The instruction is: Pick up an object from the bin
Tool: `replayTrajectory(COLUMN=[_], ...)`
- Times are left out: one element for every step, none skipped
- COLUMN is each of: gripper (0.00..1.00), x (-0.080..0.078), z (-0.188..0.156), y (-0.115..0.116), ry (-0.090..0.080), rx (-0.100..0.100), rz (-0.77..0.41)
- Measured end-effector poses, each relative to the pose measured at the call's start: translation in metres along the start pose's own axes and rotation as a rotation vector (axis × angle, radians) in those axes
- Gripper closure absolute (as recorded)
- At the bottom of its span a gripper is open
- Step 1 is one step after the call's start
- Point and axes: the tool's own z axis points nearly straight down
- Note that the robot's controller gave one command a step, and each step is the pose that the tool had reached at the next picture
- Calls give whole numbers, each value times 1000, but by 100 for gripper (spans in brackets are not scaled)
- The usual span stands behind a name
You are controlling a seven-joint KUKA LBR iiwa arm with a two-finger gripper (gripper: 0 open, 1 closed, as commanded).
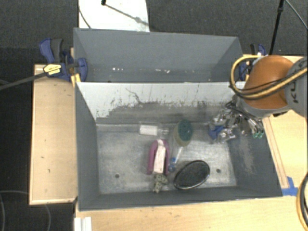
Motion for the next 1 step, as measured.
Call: replayTrajectory(gripper=[100], x=[-7], z=[-167], y=[9], ry=[28], rx=[-5], rz=[-133])
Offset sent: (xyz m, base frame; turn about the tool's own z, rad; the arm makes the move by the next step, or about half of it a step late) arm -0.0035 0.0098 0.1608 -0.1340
